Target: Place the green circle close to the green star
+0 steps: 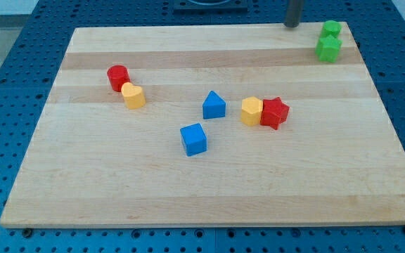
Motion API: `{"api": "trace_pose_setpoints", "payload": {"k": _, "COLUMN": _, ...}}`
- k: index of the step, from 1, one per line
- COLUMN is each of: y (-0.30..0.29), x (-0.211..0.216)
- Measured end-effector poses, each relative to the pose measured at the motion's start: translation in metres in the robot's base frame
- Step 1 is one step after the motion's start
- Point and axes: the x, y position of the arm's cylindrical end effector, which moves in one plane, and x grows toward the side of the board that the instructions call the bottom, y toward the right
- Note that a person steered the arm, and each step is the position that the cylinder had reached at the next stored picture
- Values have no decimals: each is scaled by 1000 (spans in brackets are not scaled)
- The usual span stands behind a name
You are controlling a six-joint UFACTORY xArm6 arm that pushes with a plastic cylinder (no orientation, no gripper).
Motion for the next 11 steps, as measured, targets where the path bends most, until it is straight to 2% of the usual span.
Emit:
{"api": "trace_pose_setpoints", "payload": {"k": 5, "y": 86, "x": -1}}
{"api": "trace_pose_setpoints", "payload": {"k": 9, "y": 88, "x": 17}}
{"api": "trace_pose_setpoints", "payload": {"k": 11, "y": 110, "x": 21}}
